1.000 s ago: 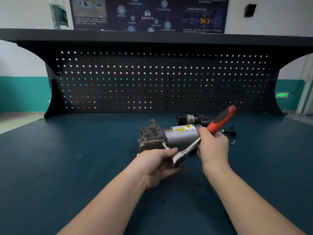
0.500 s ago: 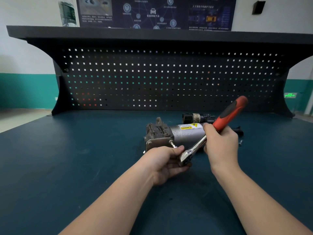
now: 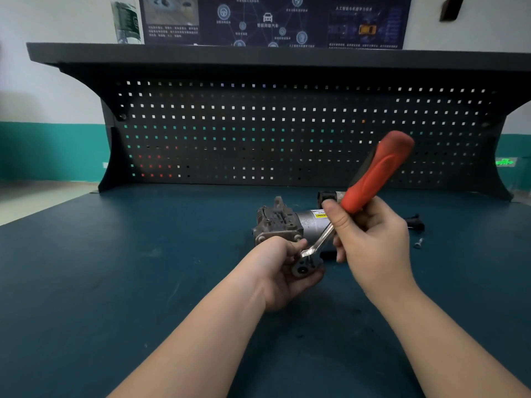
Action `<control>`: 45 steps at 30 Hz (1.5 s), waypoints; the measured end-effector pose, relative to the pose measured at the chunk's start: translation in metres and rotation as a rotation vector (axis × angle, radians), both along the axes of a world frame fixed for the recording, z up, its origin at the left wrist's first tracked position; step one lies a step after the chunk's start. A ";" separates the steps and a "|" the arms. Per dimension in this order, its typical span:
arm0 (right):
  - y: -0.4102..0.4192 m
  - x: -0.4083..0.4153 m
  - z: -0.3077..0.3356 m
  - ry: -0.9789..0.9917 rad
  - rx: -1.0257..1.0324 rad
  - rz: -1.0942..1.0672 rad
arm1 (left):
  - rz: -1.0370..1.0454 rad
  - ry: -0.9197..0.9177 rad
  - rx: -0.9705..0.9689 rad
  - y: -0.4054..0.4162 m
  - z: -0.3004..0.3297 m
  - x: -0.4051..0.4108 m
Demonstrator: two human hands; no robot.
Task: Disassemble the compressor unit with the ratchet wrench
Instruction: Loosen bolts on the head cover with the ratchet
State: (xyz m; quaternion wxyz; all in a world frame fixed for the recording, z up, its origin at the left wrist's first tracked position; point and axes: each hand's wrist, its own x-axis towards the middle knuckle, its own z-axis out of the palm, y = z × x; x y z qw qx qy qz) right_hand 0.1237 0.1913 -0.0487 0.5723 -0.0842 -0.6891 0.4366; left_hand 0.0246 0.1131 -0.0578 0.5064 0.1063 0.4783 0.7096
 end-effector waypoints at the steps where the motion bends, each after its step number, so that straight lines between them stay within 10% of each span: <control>1: 0.001 0.000 0.001 0.008 -0.048 0.005 | 0.008 -0.012 -0.002 -0.001 0.001 0.000; 9: 0.016 -0.007 -0.002 -0.057 -0.220 -0.163 | 0.012 0.003 -0.009 -0.001 0.002 0.000; 17: 0.032 -0.006 -0.023 -0.172 -1.263 0.154 | -0.008 0.061 -0.011 0.004 -0.001 0.002; 23: 0.025 -0.009 -0.009 0.032 -0.441 -0.026 | 0.022 0.092 -0.041 0.001 -0.001 -0.001; 26: 0.019 -0.009 -0.009 -0.034 -0.198 -0.099 | 0.405 0.413 -0.191 0.001 -0.006 -0.010; 29: 0.021 -0.010 -0.010 -0.035 -0.239 -0.124 | 0.830 0.754 -0.289 -0.005 -0.001 -0.021; 45: 0.064 0.010 -0.007 -0.056 -0.269 -0.372 | 0.548 1.211 -0.334 -0.010 -0.004 0.031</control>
